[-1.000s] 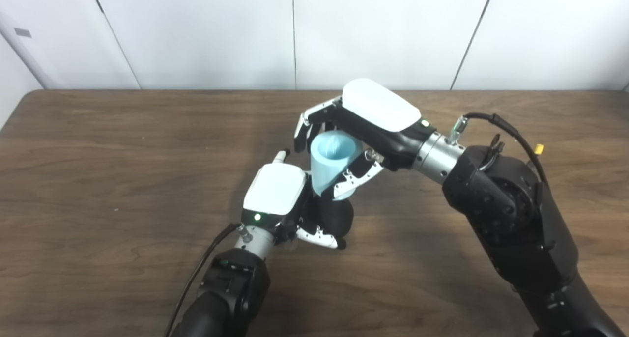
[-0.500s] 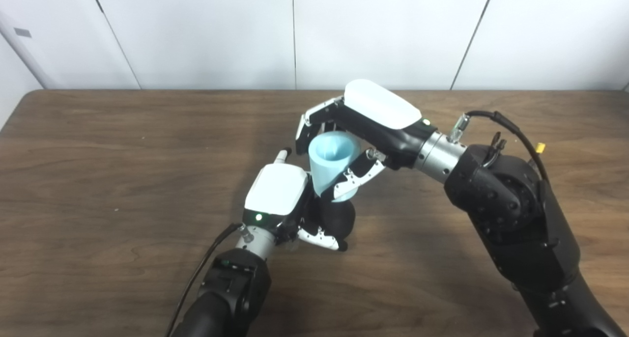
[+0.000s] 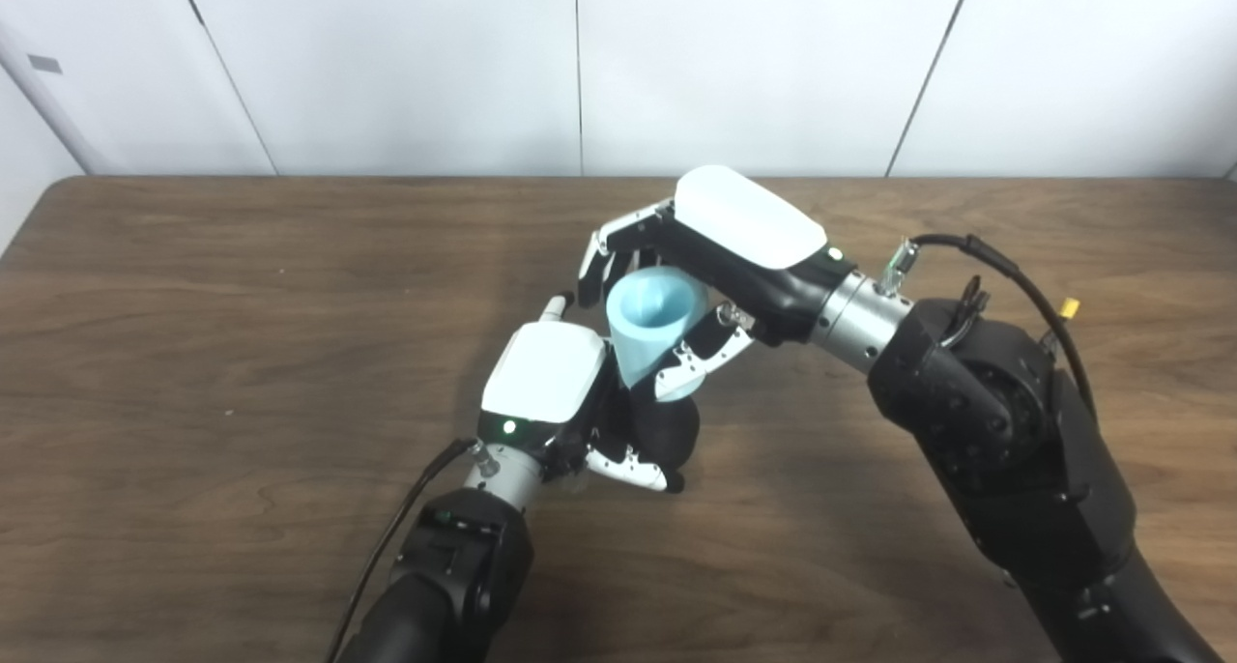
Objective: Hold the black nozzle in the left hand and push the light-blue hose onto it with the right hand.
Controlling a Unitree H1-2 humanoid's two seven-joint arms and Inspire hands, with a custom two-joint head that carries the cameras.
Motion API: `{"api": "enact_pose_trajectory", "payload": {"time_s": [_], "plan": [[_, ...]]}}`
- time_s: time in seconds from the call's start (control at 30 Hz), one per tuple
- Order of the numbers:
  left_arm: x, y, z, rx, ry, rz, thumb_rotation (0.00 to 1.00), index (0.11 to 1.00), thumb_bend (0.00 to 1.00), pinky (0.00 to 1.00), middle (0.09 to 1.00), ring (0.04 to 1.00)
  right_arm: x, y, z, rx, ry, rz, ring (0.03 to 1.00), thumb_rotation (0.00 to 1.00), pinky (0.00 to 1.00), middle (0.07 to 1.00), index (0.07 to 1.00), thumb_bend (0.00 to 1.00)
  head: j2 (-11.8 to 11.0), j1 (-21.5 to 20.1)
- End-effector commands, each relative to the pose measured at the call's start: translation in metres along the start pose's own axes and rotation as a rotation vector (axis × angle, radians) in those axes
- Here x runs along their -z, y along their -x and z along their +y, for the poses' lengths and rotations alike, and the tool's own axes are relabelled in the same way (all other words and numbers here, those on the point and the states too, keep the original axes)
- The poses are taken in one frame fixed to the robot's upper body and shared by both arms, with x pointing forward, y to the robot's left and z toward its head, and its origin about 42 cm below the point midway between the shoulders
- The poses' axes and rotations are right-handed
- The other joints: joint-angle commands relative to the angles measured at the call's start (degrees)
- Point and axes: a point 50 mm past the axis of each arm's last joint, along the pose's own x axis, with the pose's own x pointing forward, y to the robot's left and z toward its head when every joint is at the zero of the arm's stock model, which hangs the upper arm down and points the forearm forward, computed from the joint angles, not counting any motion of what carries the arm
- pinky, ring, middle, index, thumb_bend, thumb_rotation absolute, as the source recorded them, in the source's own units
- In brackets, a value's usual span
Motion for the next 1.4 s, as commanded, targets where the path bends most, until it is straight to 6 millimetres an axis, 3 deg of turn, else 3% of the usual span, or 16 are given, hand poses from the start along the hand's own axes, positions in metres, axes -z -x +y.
{"api": "enact_pose_trajectory", "payload": {"time_s": [0.0,0.33,0.67,0.9,1.07,1.1,1.13,1.17,1.23,1.37], "plan": [[-0.008,-0.006,0.014,-0.041,0.001,-0.029,0.0,0.466,0.52,0.98,0.518,0.635,0.002,0.003,0.004,-0.006,0.026,-0.029,0.378,0.0,0.28,0.498,0.554,0.49,0.0,0.0],[-0.007,-0.005,0.015,-0.039,0.001,-0.032,0.0,0.467,0.52,0.99,0.514,0.632,0.007,0.007,0.02,0.004,0.012,-0.025,0.385,0.0,0.29,0.495,0.551,0.49,0.2,-0.1],[-0.008,-0.005,0.015,-0.04,0.0,-0.032,0.0,0.469,0.52,0.99,0.513,0.63,0.011,0.006,0.023,-0.004,-0.025,-0.002,0.391,0.0,0.28,0.516,0.543,0.49,0.4,0.1],[-0.008,-0.005,0.016,-0.038,-0.006,-0.032,0.0,0.466,0.52,0.99,0.518,0.633,0.013,0.006,0.024,-0.057,-0.103,0.038,0.368,0.0,0.31,0.489,0.557,0.49,0.5,0.2],[-0.008,-0.005,0.015,-0.048,0.007,-0.035,0.0,0.458,0.52,1.0,0.526,0.634,0.014,0.006,0.017,-0.084,-0.107,0.039,0.376,0.0,0.28,0.473,0.537,0.52,0.5,0.2],[-0.007,-0.005,0.014,-0.053,0.006,-0.035,0.0,0.458,0.52,0.99,0.526,0.629,0.013,0.006,0.015,-0.095,-0.098,0.039,0.456,0.08,0.35,0.555,0.59,0.72,0.5,0.2],[-0.007,-0.005,0.014,-0.056,0.005,-0.035,0.0,0.459,0.52,0.97,0.525,0.623,0.013,0.006,0.014,-0.103,-0.092,0.04,0.58,0.16,0.47,0.646,0.644,0.85,0.5,0.2],[-0.007,-0.005,0.014,-0.058,0.003,-0.034,0.0,0.459,0.52,0.97,0.524,0.621,0.013,0.006,0.012,-0.11,-0.073,0.04,0.622,0.19,0.51,0.676,0.662,0.9,0.5,0.2],[-0.007,-0.005,0.013,-0.068,-0.006,-0.037,0.0,0.46,0.52,0.94,0.523,0.616,0.011,0.006,0.008,-0.117,-0.042,0.038,0.794,0.32,0.71,0.791,0.746,0.96,0.5,0.2],[-0.008,-0.006,0.012,-0.072,-0.019,-0.032,0.0,0.458,0.52,0.89,0.527,0.61,0.005,0.007,0.002,-0.102,-0.027,0.039,0.93,0.45,0.9,0.895,0.837,0.95,0.5,0.1]]}}
